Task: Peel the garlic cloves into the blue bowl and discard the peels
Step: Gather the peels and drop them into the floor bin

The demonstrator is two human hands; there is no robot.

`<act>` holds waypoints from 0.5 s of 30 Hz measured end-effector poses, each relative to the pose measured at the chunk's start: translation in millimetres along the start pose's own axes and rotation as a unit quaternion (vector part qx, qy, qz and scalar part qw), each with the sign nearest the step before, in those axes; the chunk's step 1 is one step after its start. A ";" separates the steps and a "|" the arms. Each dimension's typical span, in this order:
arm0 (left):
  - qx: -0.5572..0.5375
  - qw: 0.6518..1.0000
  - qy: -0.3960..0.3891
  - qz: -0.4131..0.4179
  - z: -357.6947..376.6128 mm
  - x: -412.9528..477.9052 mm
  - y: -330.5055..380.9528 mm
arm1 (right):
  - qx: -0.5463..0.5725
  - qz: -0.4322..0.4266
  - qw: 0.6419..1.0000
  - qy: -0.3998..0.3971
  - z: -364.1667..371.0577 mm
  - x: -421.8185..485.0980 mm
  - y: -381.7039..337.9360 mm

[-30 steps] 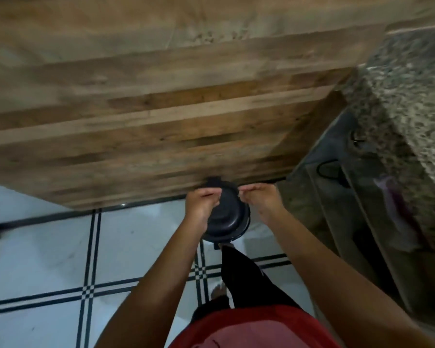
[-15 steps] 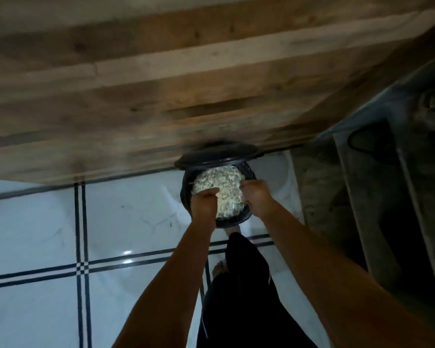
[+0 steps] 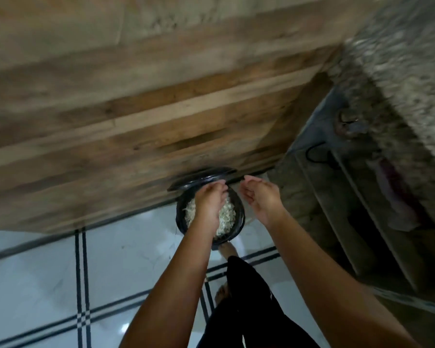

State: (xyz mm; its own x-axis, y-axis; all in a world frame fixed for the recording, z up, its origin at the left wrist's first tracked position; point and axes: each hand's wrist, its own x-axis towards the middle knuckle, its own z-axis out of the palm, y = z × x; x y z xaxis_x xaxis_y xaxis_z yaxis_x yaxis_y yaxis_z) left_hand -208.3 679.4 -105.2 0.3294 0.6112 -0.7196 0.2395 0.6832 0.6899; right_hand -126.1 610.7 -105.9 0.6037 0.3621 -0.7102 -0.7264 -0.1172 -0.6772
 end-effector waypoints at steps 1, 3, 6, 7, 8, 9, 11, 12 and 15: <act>-0.001 1.000 -0.018 0.020 11.1 -18.5 8.2 | 0.023 -0.023 0.999 0.003 -10.3 -19.0 -14.2; 0.015 0.996 -0.066 0.057 38.8 -55.8 21.9 | 0.073 -0.070 0.995 0.019 -36.9 -56.7 -41.3; 0.049 0.983 -0.153 0.088 93.8 -106.6 32.7 | 0.145 -0.146 0.976 0.066 -85.5 -105.3 -79.4; 0.057 0.977 -0.184 0.095 114.0 -125.6 32.5 | 0.163 -0.170 0.968 0.081 -105.6 -121.8 -90.5; 0.066 0.969 -0.217 0.102 134.3 -145.5 29.7 | 0.182 -0.193 0.959 0.096 -127.4 -138.3 -100.3; 0.077 0.958 -0.252 0.108 154.6 -165.3 24.7 | 0.199 -0.218 0.949 0.110 -150.3 -153.6 -108.7; 0.103 0.933 -0.325 0.117 191.1 -203.9 9.4 | 0.229 -0.259 0.927 0.142 -196.4 -182.2 -121.5; 0.116 0.918 -0.359 0.117 207.9 -225.0 -1.6 | 0.245 -0.274 0.915 0.164 -221.8 -197.0 -124.8; 0.143 0.881 -0.438 0.107 258.0 -279.5 -40.6 | 0.300 -0.311 0.871 0.235 -297.2 -234.4 -127.1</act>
State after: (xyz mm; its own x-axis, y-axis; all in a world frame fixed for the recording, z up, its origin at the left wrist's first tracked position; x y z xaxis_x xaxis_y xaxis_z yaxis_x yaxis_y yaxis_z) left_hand -74.5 377.8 88.2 0.9434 0.0861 -0.3204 0.2655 0.3834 0.8846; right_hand -77.6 265.9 89.4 0.9072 -0.2519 -0.3369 -0.1659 0.5219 -0.8367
